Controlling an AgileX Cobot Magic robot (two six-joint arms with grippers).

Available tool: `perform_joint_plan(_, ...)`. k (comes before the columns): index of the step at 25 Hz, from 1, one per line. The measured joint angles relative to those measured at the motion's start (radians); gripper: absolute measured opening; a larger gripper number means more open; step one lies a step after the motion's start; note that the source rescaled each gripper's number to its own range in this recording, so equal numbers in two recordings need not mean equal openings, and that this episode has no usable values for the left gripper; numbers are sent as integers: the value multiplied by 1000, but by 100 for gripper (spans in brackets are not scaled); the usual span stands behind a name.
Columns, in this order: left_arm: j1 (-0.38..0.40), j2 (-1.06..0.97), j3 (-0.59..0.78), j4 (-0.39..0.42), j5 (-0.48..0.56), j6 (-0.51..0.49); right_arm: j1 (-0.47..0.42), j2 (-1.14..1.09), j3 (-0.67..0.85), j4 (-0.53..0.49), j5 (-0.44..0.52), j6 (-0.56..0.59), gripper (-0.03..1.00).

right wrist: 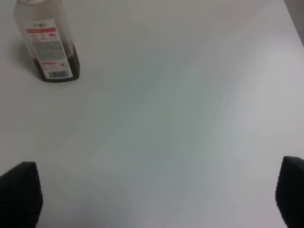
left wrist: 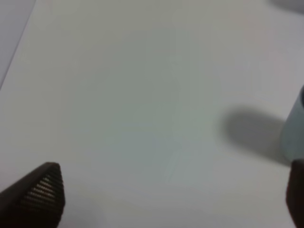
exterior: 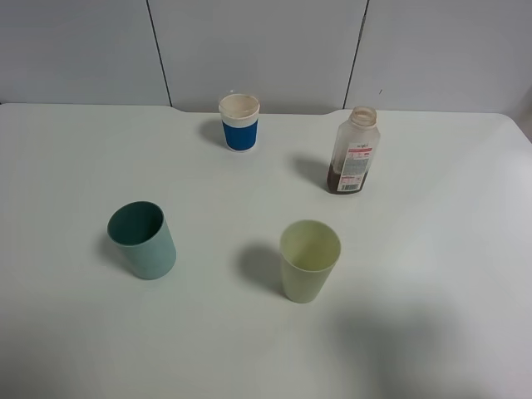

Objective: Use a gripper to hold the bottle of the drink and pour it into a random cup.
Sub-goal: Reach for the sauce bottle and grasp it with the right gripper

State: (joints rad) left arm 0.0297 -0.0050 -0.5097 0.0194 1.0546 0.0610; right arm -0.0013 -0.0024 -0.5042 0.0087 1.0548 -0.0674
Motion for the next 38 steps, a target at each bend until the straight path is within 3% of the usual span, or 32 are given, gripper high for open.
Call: perform_joint_plan(38,0,0,0,0,0,0,0,0,0,0,0,0,100)
